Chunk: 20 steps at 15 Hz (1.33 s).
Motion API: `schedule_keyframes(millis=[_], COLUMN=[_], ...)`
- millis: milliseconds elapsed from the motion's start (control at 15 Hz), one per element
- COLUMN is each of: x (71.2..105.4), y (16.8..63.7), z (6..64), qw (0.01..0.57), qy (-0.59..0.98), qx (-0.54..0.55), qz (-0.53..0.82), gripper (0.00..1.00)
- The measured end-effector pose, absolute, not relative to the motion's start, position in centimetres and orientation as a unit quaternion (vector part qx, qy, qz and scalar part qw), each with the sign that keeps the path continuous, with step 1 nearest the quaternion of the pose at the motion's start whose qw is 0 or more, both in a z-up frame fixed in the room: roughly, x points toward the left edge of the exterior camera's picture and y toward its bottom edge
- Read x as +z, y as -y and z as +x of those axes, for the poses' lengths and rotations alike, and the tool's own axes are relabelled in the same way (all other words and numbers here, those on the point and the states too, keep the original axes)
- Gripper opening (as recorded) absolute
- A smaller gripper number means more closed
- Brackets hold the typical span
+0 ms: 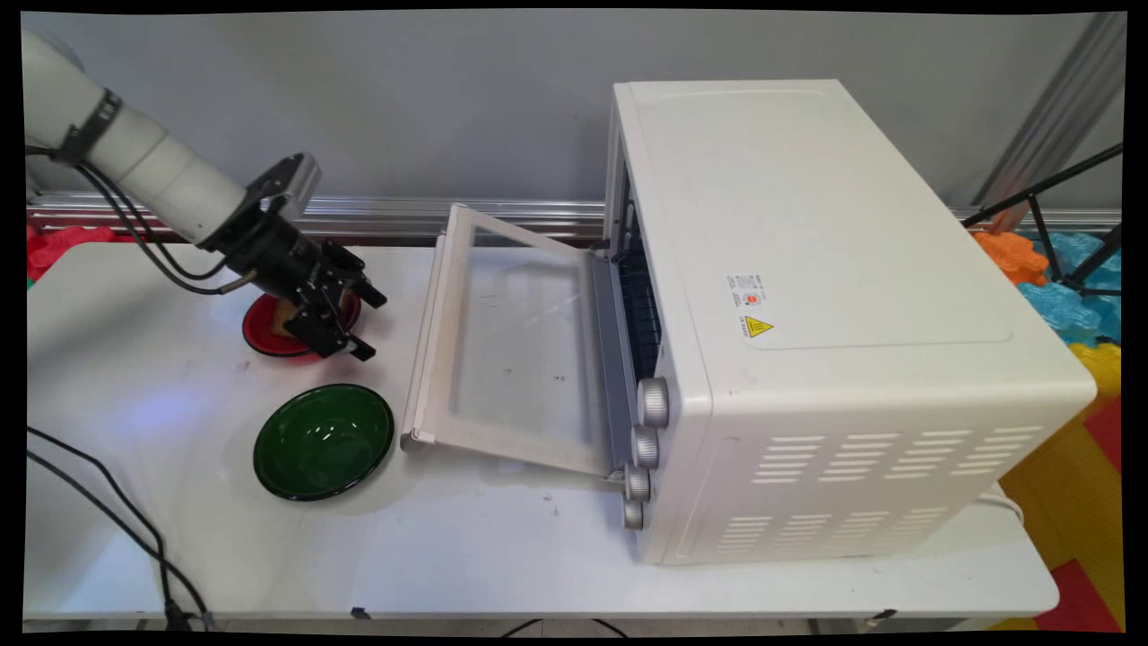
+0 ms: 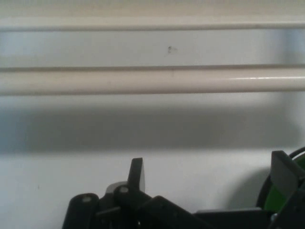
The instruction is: Close the oven
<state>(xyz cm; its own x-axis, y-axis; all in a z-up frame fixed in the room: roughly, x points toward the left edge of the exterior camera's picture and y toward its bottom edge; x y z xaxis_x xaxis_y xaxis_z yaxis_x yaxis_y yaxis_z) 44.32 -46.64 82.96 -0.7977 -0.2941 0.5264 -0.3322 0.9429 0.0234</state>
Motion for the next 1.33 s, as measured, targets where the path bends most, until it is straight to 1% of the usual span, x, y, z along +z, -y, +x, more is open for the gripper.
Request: schedule_keyframes(millis=[200,267,1067,1333], x=[82.1,81.8,79.5,78.4], y=[47.4,47.8,49.4,50.0], z=[44.3,44.2,44.1,43.3], qw=[0.279,0.284,0.292,0.309], qy=[0.947,0.946,0.946,0.94], qx=[0.029,0.025,0.0,-0.005], qz=[0.158,0.154,0.139,0.142], gripper=[1.0,0.0,0.0,0.0])
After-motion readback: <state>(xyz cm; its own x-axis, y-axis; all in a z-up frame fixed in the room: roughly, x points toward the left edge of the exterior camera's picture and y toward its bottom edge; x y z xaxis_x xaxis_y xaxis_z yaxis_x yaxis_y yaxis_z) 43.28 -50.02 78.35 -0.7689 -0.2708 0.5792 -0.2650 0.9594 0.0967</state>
